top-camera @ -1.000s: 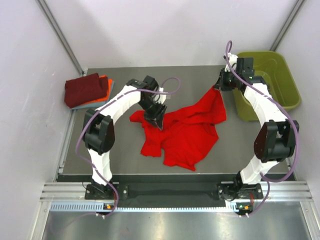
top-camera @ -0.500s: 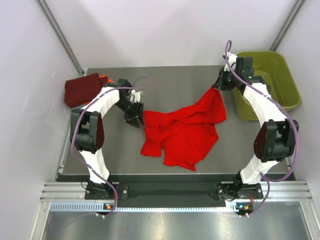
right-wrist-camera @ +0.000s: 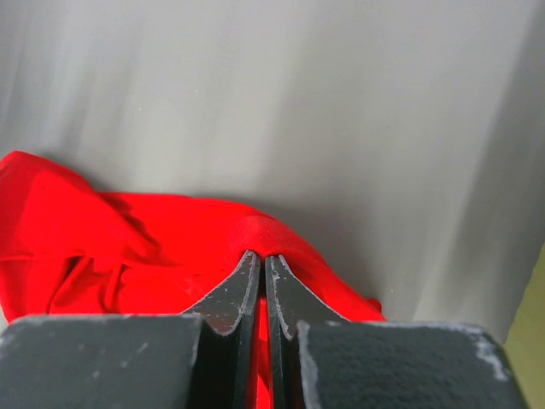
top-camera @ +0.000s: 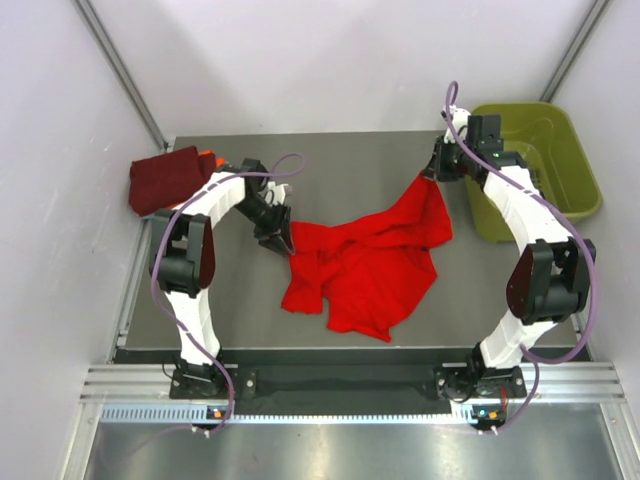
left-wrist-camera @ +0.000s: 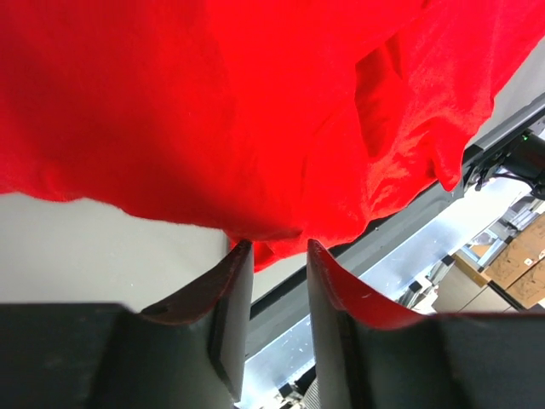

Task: Fold and stack the t-shirts
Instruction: Flatten the tshirt out

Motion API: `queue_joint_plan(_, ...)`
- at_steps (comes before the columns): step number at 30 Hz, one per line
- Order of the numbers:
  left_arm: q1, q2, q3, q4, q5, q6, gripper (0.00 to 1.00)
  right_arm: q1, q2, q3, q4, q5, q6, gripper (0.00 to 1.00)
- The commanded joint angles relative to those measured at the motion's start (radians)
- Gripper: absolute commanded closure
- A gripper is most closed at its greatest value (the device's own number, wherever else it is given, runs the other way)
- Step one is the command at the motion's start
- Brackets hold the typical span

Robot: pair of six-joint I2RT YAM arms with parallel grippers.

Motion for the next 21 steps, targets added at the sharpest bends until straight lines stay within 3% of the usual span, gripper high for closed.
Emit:
queue_joint_plan(1,0.004,0.003,0.045,0.026,0.013,-0.007,0.64,0.018,0.005,0.044,0.034,0.005,-0.007,1.0)
queue_joint_plan(6,0.011,0.006,0.048,0.029,0.019,-0.005,0.85,0.021,0.014,0.042,0.041,0.002,-0.002,1.0)
queue_joint_plan(10,0.013,0.01,0.051,0.034,0.019,-0.005,0.98,0.027,0.016,0.044,0.044,0.003,-0.002,1.0)
queue_joint_plan(12,0.014,0.009,0.059,0.034,0.016,-0.005,1.0,0.03,0.016,0.042,0.043,0.003,-0.002,1.0)
queue_joint_plan(14,0.016,0.003,0.064,0.028,0.007,-0.004,0.9,0.028,0.015,0.041,0.043,0.005,-0.002,1.0)
queue_joint_plan(15,0.016,0.0,0.062,0.028,-0.014,-0.004,0.8,0.028,0.013,0.039,0.043,0.005,-0.002,1.0)
queue_joint_plan(16,0.017,-0.007,0.06,0.023,-0.024,-0.005,0.63,0.028,0.011,0.038,0.044,0.003,-0.002,1.0)
queue_joint_plan(18,0.017,-0.011,0.054,0.023,-0.057,-0.005,0.55,0.028,0.01,0.035,0.044,0.005,-0.002,1.0)
queue_joint_plan(21,0.017,0.013,0.05,0.028,-0.068,-0.005,0.5,0.028,0.008,0.032,0.046,0.003,-0.002,1.0)
